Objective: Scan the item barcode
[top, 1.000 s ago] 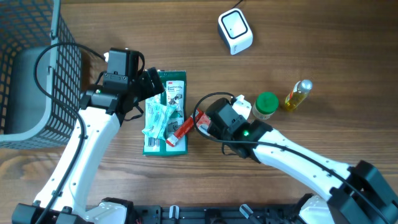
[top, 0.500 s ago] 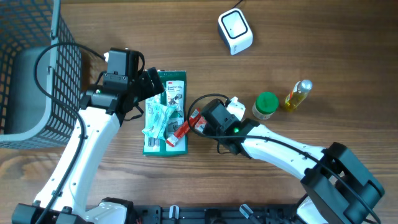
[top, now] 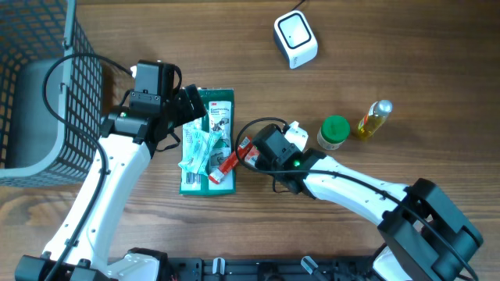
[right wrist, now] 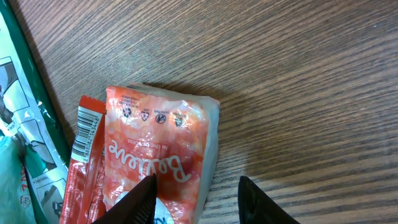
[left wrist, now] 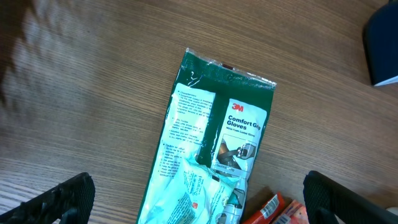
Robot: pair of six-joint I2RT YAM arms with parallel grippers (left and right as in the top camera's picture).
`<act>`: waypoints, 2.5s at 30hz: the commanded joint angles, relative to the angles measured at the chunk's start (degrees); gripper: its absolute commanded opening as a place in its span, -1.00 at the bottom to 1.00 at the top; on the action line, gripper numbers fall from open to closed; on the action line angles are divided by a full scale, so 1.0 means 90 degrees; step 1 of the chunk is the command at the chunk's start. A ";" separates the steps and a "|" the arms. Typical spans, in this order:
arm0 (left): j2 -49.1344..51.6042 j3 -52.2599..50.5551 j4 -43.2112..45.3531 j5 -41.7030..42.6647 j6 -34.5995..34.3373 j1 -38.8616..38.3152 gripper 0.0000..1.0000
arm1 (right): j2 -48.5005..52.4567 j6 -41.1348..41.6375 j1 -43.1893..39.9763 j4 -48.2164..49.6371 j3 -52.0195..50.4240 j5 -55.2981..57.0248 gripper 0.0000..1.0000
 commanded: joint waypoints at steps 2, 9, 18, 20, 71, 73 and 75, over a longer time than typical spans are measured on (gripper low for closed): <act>-0.0010 0.0007 0.0017 -0.0063 0.0051 0.0019 1.00 | 0.0053 0.0024 -0.0010 0.0051 -0.0070 0.0155 -0.15; -0.0010 0.0007 0.0017 -0.0063 0.0051 0.0019 1.00 | 0.0410 0.0049 -0.0010 0.0095 -0.0070 0.0151 -0.24; -0.0010 0.0007 0.0017 -0.0063 0.0051 0.0019 1.00 | 0.0605 -0.0104 -0.0034 0.0017 -0.0068 -0.0068 -0.91; -0.0010 0.0007 0.0017 -0.0063 0.0051 0.0019 1.00 | 0.0466 -0.0576 -0.0112 0.0002 -0.0068 -0.0197 -0.91; -0.0010 0.0007 0.0017 -0.0063 0.0053 0.0019 1.00 | -0.4881 -0.3517 -0.4041 0.0510 -0.0068 -1.0528 -0.88; -0.0010 0.0007 0.0017 -0.0063 0.0051 0.0019 1.00 | -0.4881 -0.3529 -0.4041 0.0510 -0.0068 -1.0525 -0.88; -0.0010 0.0007 0.0017 -0.0063 0.0051 0.0019 1.00 | -0.4881 -0.3526 -0.4041 0.0510 -0.0068 -1.0525 -0.88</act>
